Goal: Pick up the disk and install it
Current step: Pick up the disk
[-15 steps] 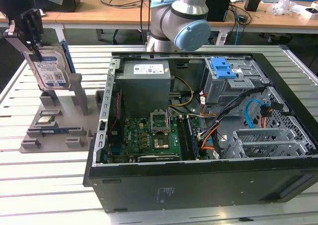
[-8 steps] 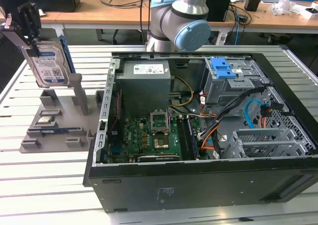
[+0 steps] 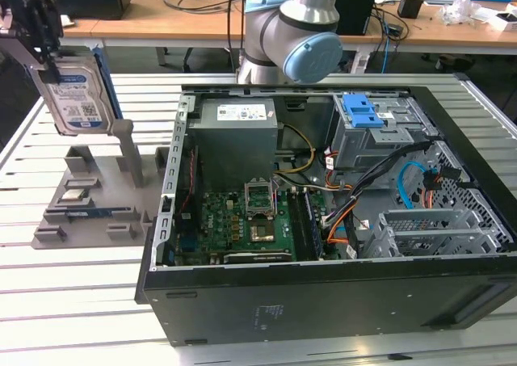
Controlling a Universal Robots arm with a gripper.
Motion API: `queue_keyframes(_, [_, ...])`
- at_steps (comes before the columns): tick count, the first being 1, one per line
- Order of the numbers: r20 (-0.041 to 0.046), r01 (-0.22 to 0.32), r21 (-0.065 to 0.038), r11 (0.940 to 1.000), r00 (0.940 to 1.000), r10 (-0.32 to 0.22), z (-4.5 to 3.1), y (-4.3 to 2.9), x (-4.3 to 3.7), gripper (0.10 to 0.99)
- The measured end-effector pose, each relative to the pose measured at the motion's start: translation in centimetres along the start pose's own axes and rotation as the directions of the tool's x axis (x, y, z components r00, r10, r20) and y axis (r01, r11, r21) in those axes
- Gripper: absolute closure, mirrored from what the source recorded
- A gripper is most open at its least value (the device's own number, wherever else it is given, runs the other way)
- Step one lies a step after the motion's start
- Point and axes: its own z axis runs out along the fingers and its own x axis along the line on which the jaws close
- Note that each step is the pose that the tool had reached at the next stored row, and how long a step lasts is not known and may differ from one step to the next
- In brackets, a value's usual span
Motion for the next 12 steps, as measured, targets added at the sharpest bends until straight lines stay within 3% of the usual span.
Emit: queue_keyframes(12, [-0.0001,0.000,0.000,1.0000,1.0000,0.000,-2.38,0.07,-0.03,0.722])
